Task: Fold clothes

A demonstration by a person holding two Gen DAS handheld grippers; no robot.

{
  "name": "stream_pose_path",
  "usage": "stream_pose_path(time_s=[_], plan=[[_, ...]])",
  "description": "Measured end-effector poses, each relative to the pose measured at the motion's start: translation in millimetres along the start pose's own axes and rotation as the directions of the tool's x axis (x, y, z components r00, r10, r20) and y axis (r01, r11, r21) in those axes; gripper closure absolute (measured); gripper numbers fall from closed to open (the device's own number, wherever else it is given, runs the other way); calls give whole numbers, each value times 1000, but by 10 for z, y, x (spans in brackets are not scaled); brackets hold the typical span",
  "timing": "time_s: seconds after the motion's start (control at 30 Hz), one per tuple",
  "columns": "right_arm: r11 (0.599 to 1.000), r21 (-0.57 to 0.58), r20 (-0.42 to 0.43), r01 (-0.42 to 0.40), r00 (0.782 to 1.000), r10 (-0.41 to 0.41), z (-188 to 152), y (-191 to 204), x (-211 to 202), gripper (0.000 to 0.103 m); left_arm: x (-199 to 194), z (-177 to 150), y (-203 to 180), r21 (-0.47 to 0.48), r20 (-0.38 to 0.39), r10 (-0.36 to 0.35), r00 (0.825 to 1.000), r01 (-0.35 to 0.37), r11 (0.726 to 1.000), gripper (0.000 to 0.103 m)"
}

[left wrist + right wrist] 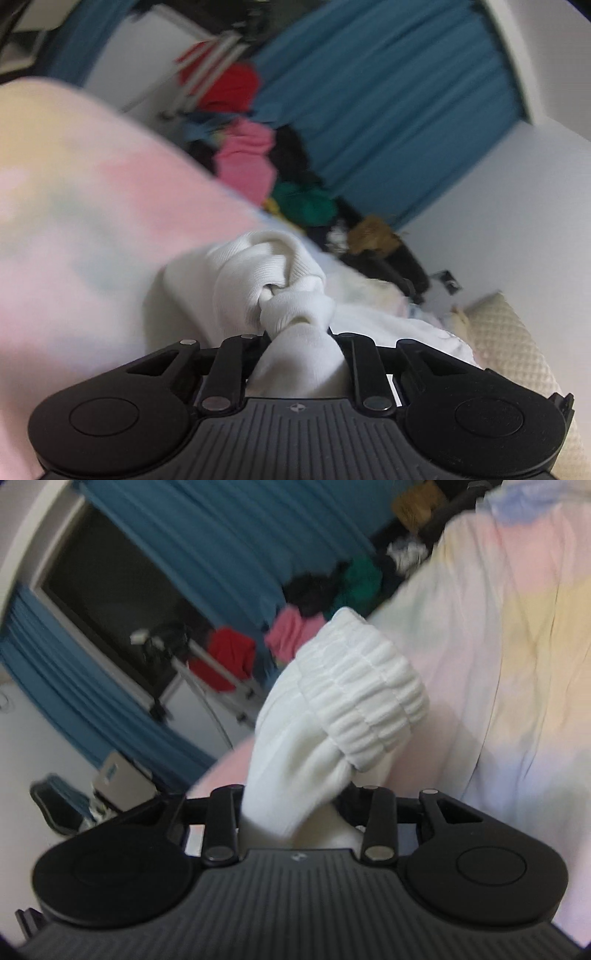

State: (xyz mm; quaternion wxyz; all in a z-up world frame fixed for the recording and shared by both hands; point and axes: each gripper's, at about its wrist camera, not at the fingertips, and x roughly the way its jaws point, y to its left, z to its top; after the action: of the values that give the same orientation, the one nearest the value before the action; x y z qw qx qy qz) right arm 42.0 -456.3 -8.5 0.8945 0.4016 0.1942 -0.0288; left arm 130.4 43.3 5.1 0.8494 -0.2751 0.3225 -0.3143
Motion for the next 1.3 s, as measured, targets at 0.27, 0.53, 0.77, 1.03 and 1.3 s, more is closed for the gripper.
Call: stream_pose_path(time_s=[0.27,0.53,0.77,1.03,1.3], plan=[[994,12,160,105,981,-106,1311,-634,-432,63,1439,32,-1266,101,-100,-106,989,116,988,87],[980,59,307,188,931,-197,1828,-1489,-193,63,3153,-235,-1646,160,-162,-154,975,180,971,87],[946,176,339,272,886,-317,1007,-2178,-27,62,3556,-840,-1255,337,-271,-109,956,200,920,77],[896,274,220,350,884,-412,622,-2494,-78,46,3362,-1156,-1312,493,-284,45,958,106,864,46],[839,179,126,514,834,-537,730,-1840,-654,45,2619,-952,-1966,562,-216,124,969,19,827,8]])
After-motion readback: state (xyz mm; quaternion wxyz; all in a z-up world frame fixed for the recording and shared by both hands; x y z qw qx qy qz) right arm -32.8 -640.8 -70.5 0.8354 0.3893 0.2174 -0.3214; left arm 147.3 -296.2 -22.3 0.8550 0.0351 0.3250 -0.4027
